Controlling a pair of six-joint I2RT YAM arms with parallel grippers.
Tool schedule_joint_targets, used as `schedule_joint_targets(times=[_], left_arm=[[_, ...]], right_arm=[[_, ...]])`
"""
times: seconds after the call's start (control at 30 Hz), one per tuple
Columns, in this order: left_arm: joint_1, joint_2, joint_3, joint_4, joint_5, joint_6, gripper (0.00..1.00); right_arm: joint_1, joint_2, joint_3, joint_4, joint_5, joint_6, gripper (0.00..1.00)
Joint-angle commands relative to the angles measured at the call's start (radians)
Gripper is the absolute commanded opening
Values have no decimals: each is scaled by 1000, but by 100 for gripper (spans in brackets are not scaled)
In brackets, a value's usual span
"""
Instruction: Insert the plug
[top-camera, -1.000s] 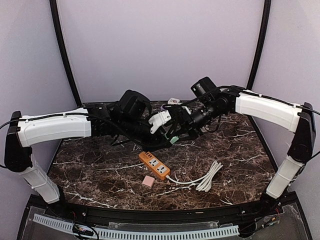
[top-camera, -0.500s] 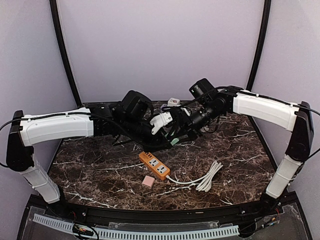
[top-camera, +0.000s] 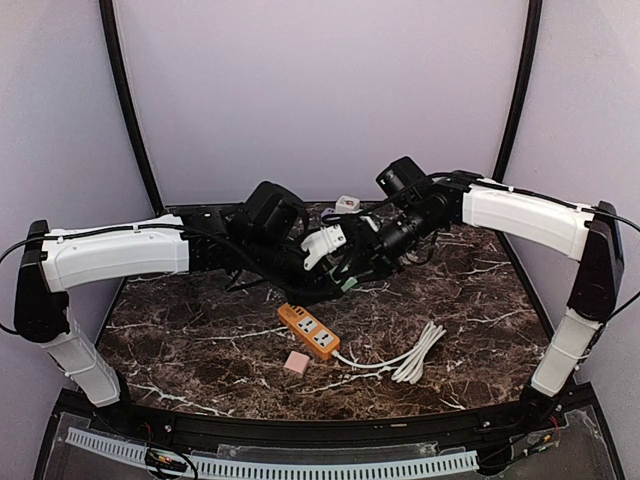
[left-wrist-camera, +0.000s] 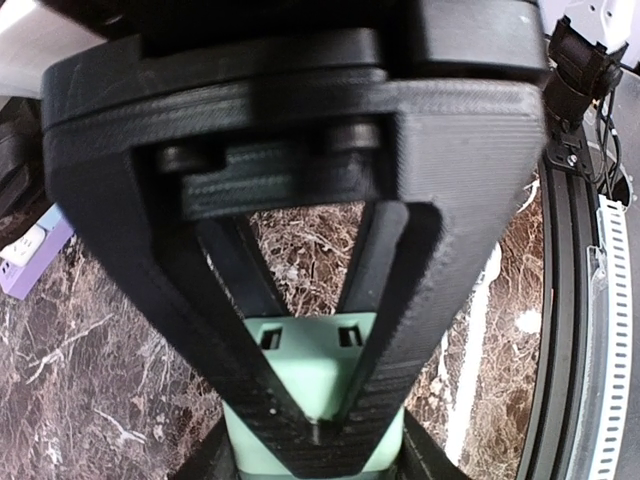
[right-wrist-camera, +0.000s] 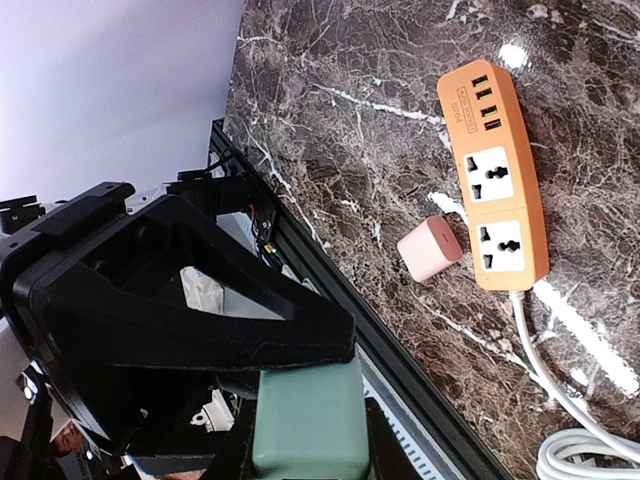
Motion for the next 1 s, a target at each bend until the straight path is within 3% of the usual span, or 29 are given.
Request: schedule_joint_targets(times=[0.0, 0.03, 0.13, 0.3, 0.6, 0.97], left_arm=[[4, -27, 6, 15, 16, -3, 57], [4, -35, 2, 18, 10, -7, 59], [4, -60, -31, 33, -1, -18, 82], [3, -92, -70, 40, -24, -42, 93], [4, -150, -114, 52, -98, -73, 96], [3, -259, -169, -11, -247, -96, 99]], right_arm=[[12, 17, 35, -16, 10, -63, 0], [12, 16, 38, -19, 16, -62, 0], [12, 14, 45, -26, 31, -63, 0], [13, 12, 52, -32, 48, -60, 0], [12, 11, 36, 10, 46, -38, 0], [-37, 60, 151, -55, 197, -82, 0]])
